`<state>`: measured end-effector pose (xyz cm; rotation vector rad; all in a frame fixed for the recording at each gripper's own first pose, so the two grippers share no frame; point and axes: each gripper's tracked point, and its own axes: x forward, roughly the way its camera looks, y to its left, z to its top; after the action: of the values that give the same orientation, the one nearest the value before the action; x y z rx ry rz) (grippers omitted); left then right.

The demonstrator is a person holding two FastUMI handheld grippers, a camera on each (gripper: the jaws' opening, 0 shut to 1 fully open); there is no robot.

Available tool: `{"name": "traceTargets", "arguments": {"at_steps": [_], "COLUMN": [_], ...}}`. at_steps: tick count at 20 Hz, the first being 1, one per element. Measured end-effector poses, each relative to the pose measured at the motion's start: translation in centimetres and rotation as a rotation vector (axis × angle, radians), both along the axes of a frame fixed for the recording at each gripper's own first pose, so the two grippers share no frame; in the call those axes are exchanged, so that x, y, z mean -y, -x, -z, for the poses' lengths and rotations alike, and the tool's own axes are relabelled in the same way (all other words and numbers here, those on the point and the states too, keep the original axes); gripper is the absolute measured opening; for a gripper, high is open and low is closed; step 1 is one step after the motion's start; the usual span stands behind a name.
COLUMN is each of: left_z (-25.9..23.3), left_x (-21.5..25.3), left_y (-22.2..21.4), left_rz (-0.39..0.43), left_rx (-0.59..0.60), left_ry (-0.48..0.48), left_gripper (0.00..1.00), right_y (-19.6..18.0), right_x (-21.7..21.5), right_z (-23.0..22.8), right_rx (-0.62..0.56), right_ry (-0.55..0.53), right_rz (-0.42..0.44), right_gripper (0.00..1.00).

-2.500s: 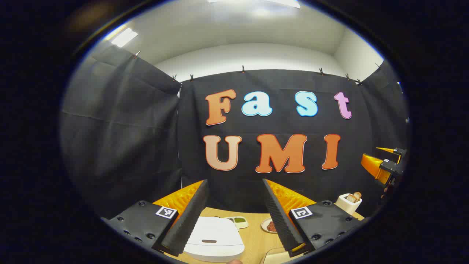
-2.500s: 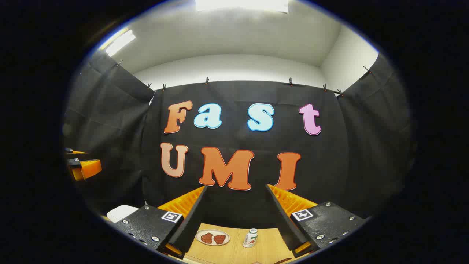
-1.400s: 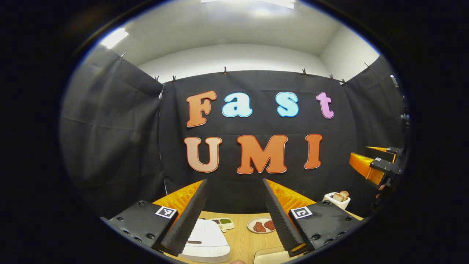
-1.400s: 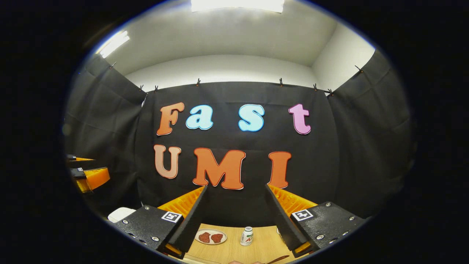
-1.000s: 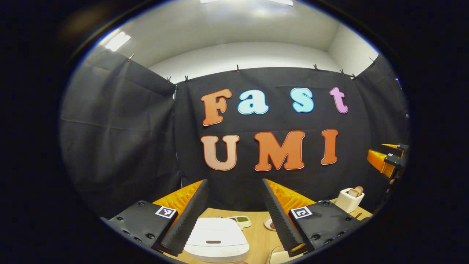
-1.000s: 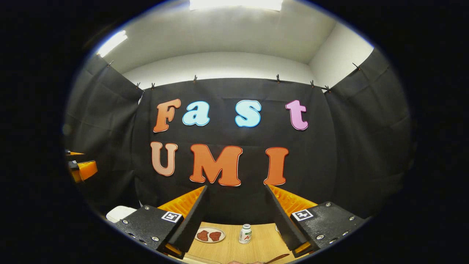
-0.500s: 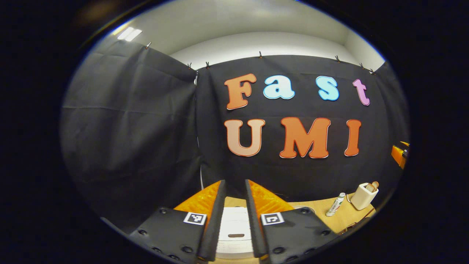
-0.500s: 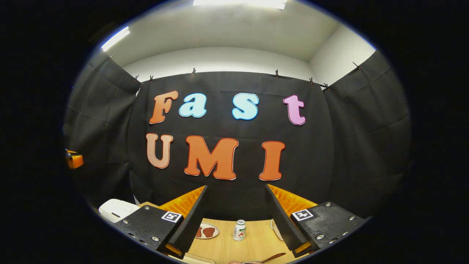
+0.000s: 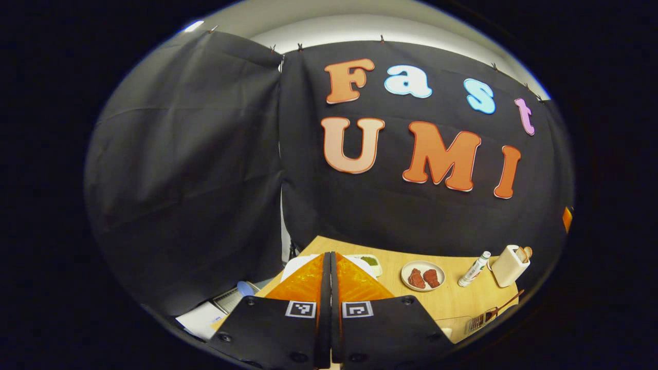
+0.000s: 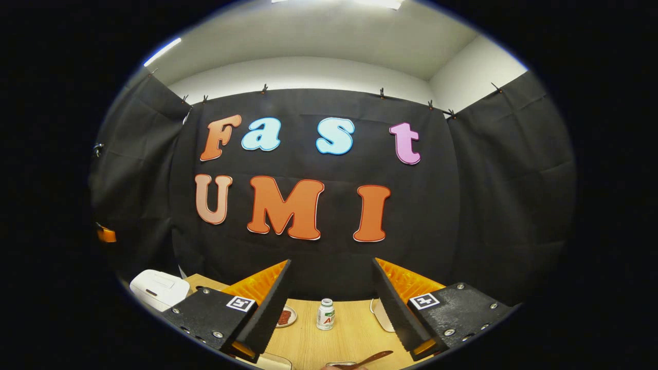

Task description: Close the left gripper, press the button to open the rice cooker; take a wooden spoon from the chopstick holder with the right hand, scoop a spoonful of rice and pour it into the rice cooker, then put the wooden spoon back into the chopstick holder.

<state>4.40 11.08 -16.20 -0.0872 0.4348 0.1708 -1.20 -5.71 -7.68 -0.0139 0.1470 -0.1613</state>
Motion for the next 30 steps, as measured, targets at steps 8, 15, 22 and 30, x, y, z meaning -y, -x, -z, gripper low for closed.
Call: {"name": "traceTargets", "arguments": {"at_steps": [8,15,22,30], "left_z": [9.7,14.5,18.2,17.6], "left_x": [1.0,2.4,2.0,1.7], "left_y": [-0.8,-0.7,-0.5,-0.1], "left_rz": [0.009,0.025,-0.021,-0.019], "left_rx": [-0.314,-0.453,-0.518,-0.488], "left_ry": [0.242,0.365,0.412,0.29], "left_gripper": [0.05,0.05,0.05,0.05], "right_y": [1.2,2.8,3.5,4.0], "right_x": [2.0,3.4,4.2,3.9], "right_z": [2.5,5.3,7.0,10.3], "right_rx": [-0.06,-0.13,-0.166,-0.234], "right_ry": [0.05,0.039,0.057,0.014], "right_rz": [0.055,0.098,0.113,0.089], "right_gripper": [0.94,0.94,0.94,0.94]}}
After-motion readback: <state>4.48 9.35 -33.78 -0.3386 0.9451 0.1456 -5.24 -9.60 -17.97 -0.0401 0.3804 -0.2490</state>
